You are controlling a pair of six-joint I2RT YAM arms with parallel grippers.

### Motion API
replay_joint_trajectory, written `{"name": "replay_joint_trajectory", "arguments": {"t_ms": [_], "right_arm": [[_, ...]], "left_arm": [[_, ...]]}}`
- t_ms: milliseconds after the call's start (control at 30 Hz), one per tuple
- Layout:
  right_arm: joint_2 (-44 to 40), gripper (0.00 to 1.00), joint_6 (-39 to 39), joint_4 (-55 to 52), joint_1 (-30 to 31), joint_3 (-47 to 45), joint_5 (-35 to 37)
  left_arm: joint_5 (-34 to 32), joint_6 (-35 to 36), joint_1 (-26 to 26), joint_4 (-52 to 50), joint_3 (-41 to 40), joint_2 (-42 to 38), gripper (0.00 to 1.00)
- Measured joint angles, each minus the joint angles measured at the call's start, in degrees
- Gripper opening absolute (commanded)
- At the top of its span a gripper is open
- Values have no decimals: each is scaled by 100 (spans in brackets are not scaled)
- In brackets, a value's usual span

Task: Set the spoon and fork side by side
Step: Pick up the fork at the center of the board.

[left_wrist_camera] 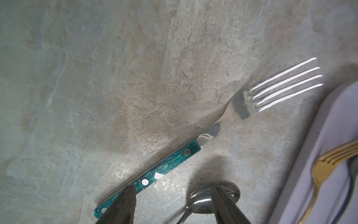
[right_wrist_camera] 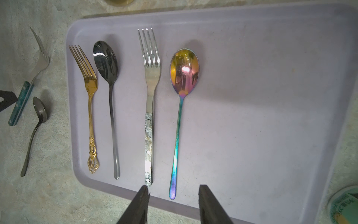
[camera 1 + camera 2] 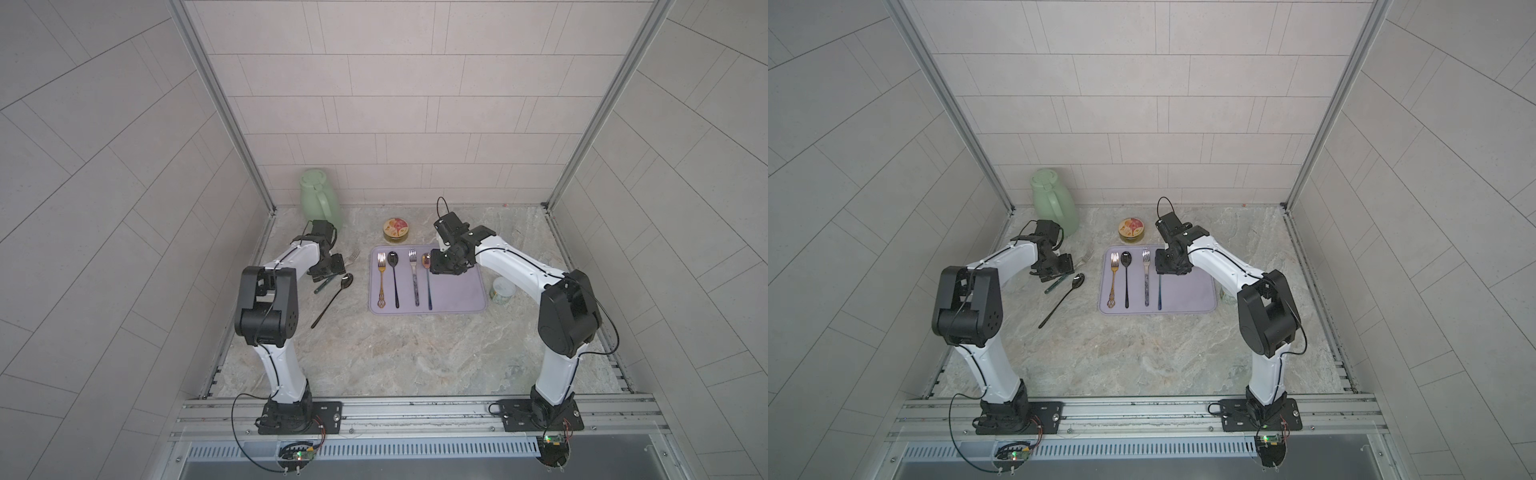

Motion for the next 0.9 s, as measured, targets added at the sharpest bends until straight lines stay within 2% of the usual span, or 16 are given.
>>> {"name": "replay_joint_trajectory", "arguments": {"t_ms": [267,633,900], "right_arm": [[-2,47,-70,-7,-7,0,-7],[-2,47,-98,-24,-39,0,-181],[-4,47,-96,-22,-39,0,-284]], "left_arm": [[-81,339,0,-205,280,555,64],[-146,299,0,-326,396,640,36],[-101,195,-87,-343,389,638,34]]}}
